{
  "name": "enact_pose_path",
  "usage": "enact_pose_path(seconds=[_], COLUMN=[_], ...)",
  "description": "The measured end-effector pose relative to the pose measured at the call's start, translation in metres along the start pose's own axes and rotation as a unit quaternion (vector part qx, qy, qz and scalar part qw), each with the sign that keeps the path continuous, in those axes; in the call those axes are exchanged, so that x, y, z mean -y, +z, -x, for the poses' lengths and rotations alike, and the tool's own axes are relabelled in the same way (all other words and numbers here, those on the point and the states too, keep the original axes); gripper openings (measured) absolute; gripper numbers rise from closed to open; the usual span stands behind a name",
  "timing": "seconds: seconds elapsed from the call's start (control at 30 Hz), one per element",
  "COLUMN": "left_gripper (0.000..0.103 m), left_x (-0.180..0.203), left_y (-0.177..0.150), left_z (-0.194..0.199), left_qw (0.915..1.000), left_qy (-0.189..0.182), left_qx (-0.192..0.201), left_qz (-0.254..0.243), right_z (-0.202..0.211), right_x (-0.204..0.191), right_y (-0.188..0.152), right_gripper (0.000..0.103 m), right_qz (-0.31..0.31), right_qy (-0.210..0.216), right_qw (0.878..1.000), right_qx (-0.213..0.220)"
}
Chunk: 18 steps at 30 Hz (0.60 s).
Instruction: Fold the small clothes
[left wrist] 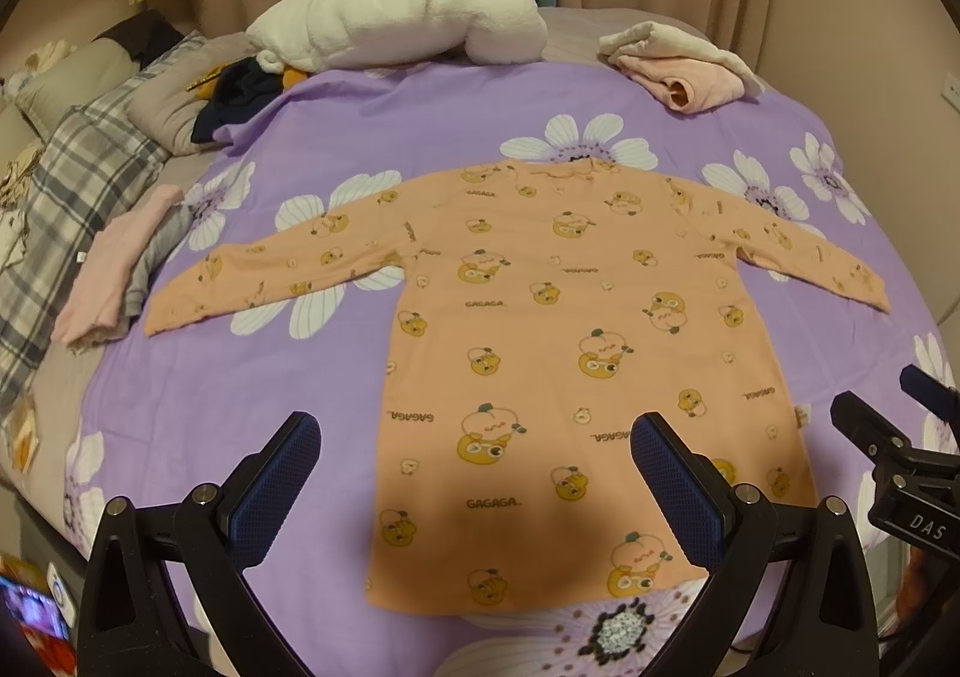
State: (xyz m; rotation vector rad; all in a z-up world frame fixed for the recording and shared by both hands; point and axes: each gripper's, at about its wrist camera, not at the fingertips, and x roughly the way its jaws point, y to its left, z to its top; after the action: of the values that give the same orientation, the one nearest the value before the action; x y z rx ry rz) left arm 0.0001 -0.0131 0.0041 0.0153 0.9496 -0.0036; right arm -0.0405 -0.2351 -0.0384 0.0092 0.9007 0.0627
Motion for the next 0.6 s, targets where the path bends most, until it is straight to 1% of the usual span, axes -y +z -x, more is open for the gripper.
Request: enact_pose_path(seconds=[0.6], left_gripper=[0.102], left_x=[-0.0004], left_y=[-0.0036], left_z=[-0.0030], left_qw=[1.0000], left_qy=[-0.004], left_qx=[-0.001], left_qz=[0.002], right_z=[-0.0006], right_x=[0.0005], right_y=[-0.0013], right_gripper=[0.103], right_qz=[0.000], right_qy=[0.000], right_qw=[1.000], right_qx=[0.004])
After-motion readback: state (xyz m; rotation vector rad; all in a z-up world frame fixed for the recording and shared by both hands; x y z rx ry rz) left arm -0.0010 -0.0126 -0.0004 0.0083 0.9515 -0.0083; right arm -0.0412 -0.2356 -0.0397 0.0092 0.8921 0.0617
